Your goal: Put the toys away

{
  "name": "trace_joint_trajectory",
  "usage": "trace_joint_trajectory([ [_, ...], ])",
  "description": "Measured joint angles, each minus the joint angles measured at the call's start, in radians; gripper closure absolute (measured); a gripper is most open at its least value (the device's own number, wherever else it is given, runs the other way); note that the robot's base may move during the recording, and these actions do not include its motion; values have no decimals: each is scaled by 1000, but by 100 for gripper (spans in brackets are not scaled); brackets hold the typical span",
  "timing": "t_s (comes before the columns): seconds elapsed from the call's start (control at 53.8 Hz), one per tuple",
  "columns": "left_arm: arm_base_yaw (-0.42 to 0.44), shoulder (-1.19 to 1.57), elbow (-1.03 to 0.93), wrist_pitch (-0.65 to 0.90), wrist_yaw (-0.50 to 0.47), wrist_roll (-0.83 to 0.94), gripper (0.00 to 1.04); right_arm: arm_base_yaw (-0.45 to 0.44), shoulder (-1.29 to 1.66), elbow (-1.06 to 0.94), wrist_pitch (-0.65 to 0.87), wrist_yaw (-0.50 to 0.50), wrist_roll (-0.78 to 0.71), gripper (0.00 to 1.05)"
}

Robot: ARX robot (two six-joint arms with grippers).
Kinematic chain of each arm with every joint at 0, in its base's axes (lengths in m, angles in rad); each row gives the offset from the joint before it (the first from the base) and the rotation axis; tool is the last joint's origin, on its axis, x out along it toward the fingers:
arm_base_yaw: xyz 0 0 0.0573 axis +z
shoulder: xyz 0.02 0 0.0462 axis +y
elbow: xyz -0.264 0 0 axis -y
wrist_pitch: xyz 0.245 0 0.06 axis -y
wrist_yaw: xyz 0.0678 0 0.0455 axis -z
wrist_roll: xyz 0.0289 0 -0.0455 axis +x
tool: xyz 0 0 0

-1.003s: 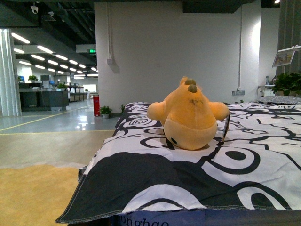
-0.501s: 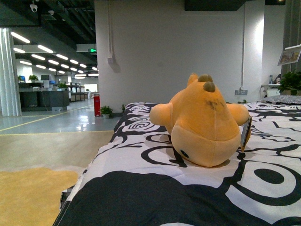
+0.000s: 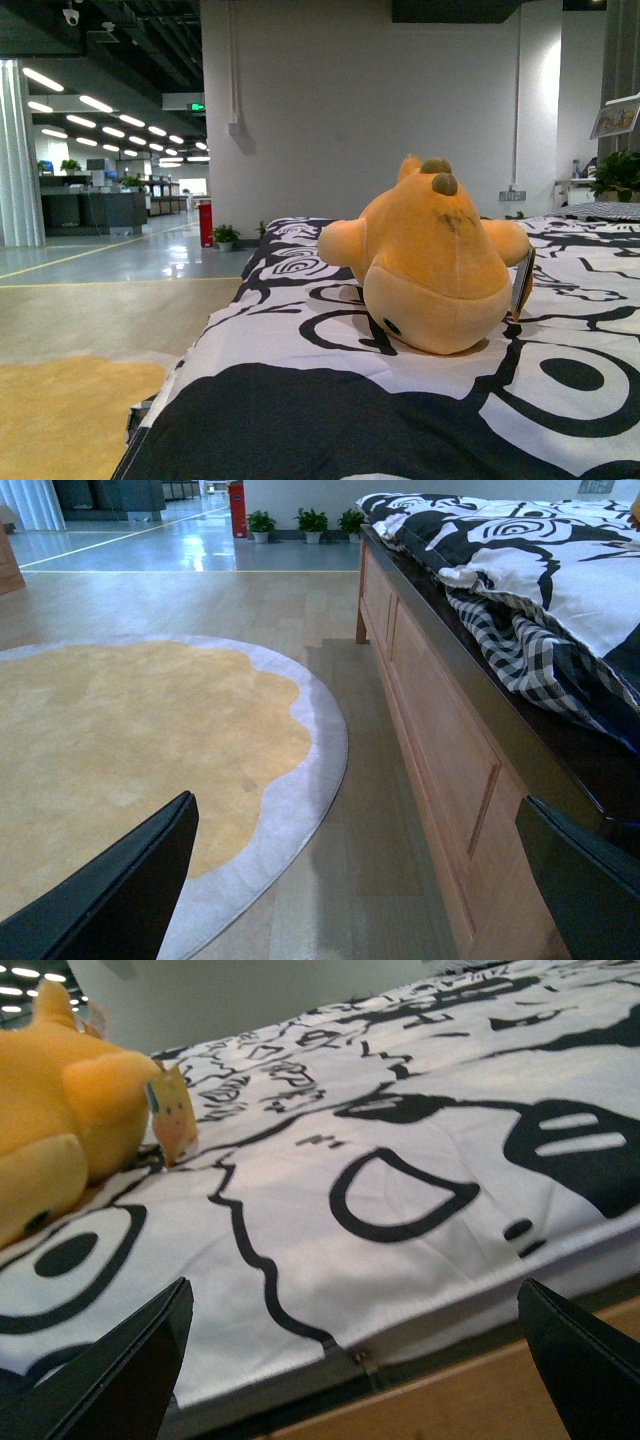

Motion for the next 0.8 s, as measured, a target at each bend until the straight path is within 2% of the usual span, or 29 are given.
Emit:
trace_joint_trajectory([
  [0.149, 0, 0, 0, 0, 0, 0, 6, -7, 198, 95, 139, -56, 7, 7],
  [0.241, 0, 0, 0, 0, 0, 0, 6, 20, 325, 175, 183, -77, 31, 7],
  [0.52, 0, 0, 0, 0, 0, 0, 6, 275, 559, 354, 323, -33, 2, 7],
  [0.799, 0, 0, 0, 0, 0, 0, 6, 430, 736, 451, 395, 34, -62, 7],
])
